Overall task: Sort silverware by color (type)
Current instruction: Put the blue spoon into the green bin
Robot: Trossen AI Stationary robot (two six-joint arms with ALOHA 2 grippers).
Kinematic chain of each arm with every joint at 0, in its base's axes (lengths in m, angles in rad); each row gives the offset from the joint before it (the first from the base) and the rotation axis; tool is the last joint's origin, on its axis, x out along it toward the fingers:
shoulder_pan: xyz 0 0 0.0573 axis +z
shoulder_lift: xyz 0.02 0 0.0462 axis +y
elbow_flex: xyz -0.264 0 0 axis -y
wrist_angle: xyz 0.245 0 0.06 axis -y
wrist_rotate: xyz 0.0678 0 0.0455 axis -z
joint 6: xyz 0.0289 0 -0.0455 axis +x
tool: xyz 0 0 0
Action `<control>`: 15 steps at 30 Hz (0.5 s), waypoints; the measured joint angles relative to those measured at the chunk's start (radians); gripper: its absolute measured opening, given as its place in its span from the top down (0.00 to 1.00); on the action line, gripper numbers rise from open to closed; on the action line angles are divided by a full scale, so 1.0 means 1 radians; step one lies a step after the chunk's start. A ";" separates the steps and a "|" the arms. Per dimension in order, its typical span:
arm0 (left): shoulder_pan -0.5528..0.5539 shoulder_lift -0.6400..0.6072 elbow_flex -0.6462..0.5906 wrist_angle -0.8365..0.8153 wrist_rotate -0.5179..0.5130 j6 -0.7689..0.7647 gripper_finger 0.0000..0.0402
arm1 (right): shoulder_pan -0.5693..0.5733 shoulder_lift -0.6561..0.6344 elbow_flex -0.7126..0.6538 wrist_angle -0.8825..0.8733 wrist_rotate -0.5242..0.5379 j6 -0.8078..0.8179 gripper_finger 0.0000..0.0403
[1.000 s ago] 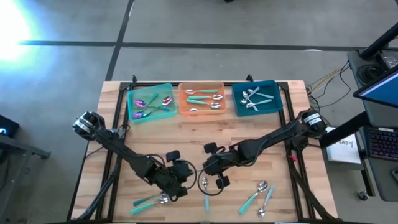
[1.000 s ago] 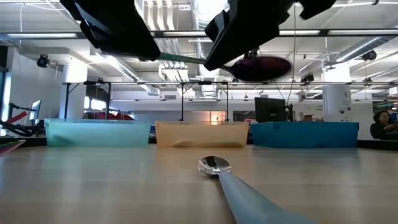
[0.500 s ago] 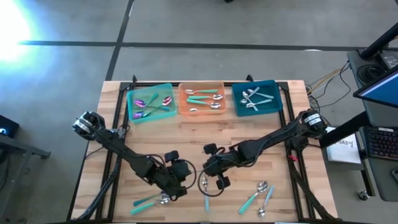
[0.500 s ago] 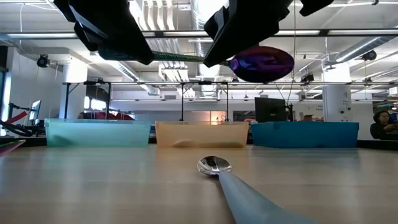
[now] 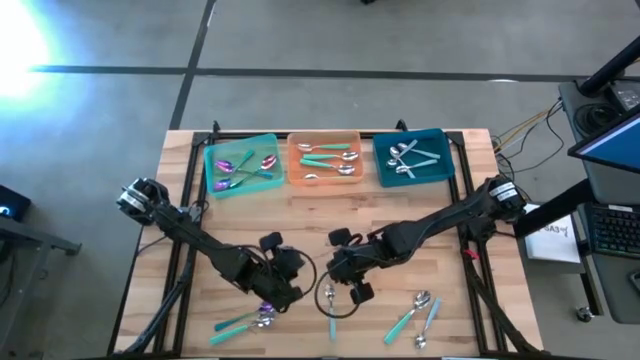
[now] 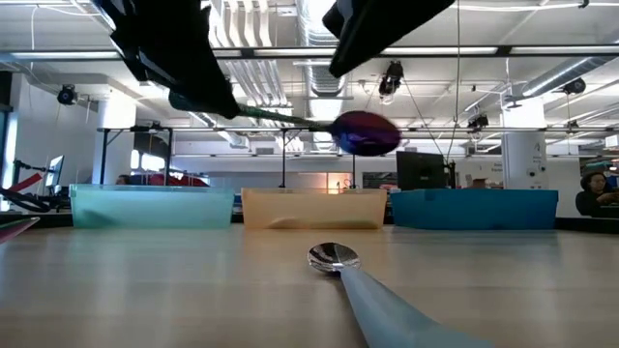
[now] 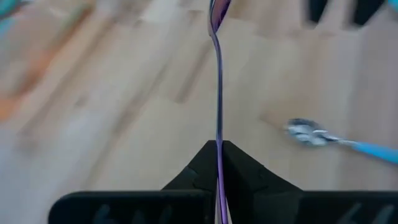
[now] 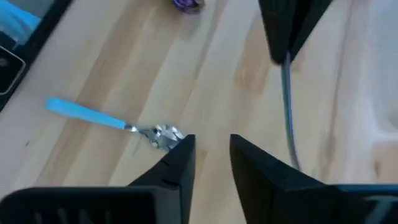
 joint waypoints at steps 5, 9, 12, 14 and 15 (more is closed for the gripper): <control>0.059 -0.038 0.000 -0.169 -0.079 -0.042 1.00 | 0.002 0.000 0.070 -0.233 0.002 0.119 0.71; 0.135 -0.080 0.000 -0.340 -0.119 -0.049 1.00 | 0.001 0.000 0.076 -0.384 0.003 0.177 0.71; 0.209 -0.122 0.000 -0.473 -0.154 -0.049 1.00 | 0.000 0.000 0.059 -0.454 0.024 0.223 0.73; 0.265 -0.151 -0.005 -0.554 -0.162 -0.048 1.00 | 0.000 0.000 0.043 -0.484 0.035 0.255 0.75; 0.294 -0.169 -0.011 -0.581 -0.165 -0.048 1.00 | 0.000 0.000 0.034 -0.497 0.038 0.272 0.76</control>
